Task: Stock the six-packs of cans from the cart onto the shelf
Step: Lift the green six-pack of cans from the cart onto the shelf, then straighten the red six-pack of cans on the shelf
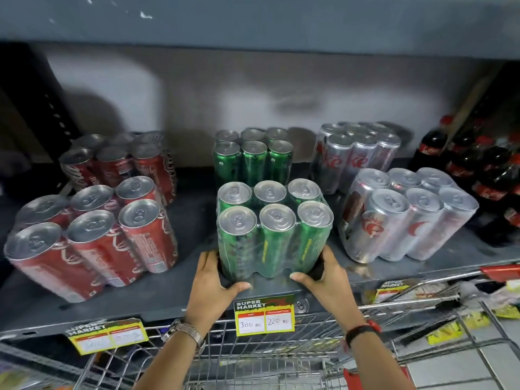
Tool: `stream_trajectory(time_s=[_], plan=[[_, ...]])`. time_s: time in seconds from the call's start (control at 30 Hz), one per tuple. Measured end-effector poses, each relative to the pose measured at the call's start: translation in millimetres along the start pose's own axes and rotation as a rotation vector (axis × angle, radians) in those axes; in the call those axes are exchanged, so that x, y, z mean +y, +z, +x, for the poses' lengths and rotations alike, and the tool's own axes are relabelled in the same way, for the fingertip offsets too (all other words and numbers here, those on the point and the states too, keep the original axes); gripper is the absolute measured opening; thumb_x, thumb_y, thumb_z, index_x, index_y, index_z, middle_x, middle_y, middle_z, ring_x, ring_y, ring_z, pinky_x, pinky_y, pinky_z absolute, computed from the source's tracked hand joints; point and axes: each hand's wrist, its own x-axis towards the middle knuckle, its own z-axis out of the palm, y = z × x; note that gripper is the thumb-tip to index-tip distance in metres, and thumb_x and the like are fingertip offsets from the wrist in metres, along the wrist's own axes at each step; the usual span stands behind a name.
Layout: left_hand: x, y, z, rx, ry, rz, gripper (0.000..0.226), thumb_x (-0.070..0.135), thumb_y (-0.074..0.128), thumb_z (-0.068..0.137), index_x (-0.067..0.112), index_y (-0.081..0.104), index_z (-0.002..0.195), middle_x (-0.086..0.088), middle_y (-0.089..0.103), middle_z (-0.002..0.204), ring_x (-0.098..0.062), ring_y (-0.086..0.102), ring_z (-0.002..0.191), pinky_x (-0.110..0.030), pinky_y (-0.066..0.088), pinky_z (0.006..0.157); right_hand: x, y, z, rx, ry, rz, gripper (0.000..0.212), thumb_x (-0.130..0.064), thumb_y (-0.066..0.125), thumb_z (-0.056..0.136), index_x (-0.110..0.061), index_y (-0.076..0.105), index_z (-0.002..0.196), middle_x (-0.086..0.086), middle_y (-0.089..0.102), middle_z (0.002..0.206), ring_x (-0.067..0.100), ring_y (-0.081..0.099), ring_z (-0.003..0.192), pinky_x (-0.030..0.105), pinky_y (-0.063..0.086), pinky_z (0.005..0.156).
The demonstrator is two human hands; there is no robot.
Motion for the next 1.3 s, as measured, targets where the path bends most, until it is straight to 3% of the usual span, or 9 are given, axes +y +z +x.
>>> stream_trajectory(time_s=[0.23,0.4,0.5,0.7,0.83,1.0,1.1,1.2,1.3], plan=[[-1.3,1.9,-2.2,0.073,-0.004,0.067,0.052,0.023,0.083,0.054,0.006,0.052,0.091,0.001,0.048,0.086,-0.015,0.046,0.078,-0.026,0.037,0.064,1.4,6.6,-0.6,0.036,-0.003,-0.029,0.054,-0.022,0.078,0.065,-0.015,0.052,0.112,0.007,0.066,0.107,0.026,0.051,0.105,0.032,0.04,0.086],[-0.6,0.0,-4.3,0.073,0.01,0.072,0.051,0.023,0.083,0.054,0.007,0.053,0.092,0.002,0.049,0.086,-0.015,0.048,0.079,-0.028,0.039,0.065,0.3,3.7,-3.2,0.04,0.007,-0.046,0.053,-0.023,0.079,0.065,-0.014,0.053,0.11,0.009,0.068,0.104,0.028,0.054,0.104,0.041,0.04,0.101],[-1.0,0.2,-4.7,0.071,0.012,0.074,0.051,0.023,0.083,0.053,0.007,0.053,0.091,0.002,0.049,0.085,-0.015,0.047,0.078,-0.026,0.037,0.064,0.0,2.4,-4.4,0.044,0.011,-0.064,0.056,-0.027,0.079,0.064,-0.015,0.052,0.112,0.008,0.067,0.105,0.027,0.054,0.105,0.033,0.044,0.085],[-3.0,-1.2,-5.0,0.052,0.02,0.077,0.05,0.022,0.083,0.054,0.006,0.053,0.09,0.001,0.049,0.085,-0.015,0.047,0.078,-0.025,0.037,0.066,-0.7,1.3,-5.8,0.055,0.02,-0.074,0.052,-0.025,0.08,0.062,-0.013,0.055,0.107,0.008,0.071,0.101,0.028,0.058,0.102,0.05,0.035,0.107],[-5.1,-1.1,-6.7,0.056,0.021,0.065,0.046,0.021,0.082,0.055,0.009,0.053,0.088,0.001,0.05,0.083,-0.016,0.049,0.077,-0.025,0.037,0.065,-0.4,0.9,-6.2,0.06,0.017,-0.049,0.051,-0.025,0.082,0.061,-0.013,0.057,0.103,0.006,0.071,0.098,0.026,0.06,0.097,0.04,0.024,0.114],[-1.3,-1.5,-8.4,-0.002,0.01,0.056,0.044,0.02,0.079,0.061,0.006,0.051,0.093,0.0,0.047,0.089,-0.022,0.053,0.087,-0.019,0.034,0.067,-7.6,-6.6,-8.8,-0.025,0.047,-0.016,0.06,-0.024,0.081,0.062,-0.014,0.054,0.114,0.003,0.066,0.106,0.018,0.054,0.101,0.021,0.038,0.08],[3.7,-10.0,-18.3,-0.018,-0.018,0.009,0.062,0.016,0.072,0.07,0.001,0.043,0.122,-0.008,0.049,0.117,-0.026,0.046,0.117,-0.022,0.037,0.094,-16.0,-7.7,-27.8,0.089,0.041,0.152,0.065,-0.028,0.075,0.07,-0.022,0.044,0.128,-0.007,0.056,0.123,0.011,0.048,0.118,0.017,0.037,0.093],[-1.3,-38.3,-38.3,0.232,0.008,0.03,0.057,0.005,0.071,0.069,-0.003,0.046,0.12,-0.023,0.052,0.12,-0.035,0.048,0.114,-0.04,0.037,0.101,-44.6,7.2,-63.6,0.452,-0.069,0.289,0.028,-0.048,0.058,0.08,-0.046,0.048,0.106,-0.011,0.057,0.117,0.013,0.052,0.108,0.019,0.043,0.088],[-21.7,-78.8,-52.5,0.599,-0.062,-0.005,0.056,-0.005,0.074,0.061,-0.007,0.047,0.11,-0.036,0.046,0.111,-0.045,0.046,0.104,-0.054,0.04,0.092,-80.7,49.2,-86.5,0.393,-0.371,0.101,0.018,-0.05,0.044,0.086,-0.037,0.051,0.096,-0.024,0.051,0.097,0.0,0.047,0.091,0.005,0.037,0.085]])
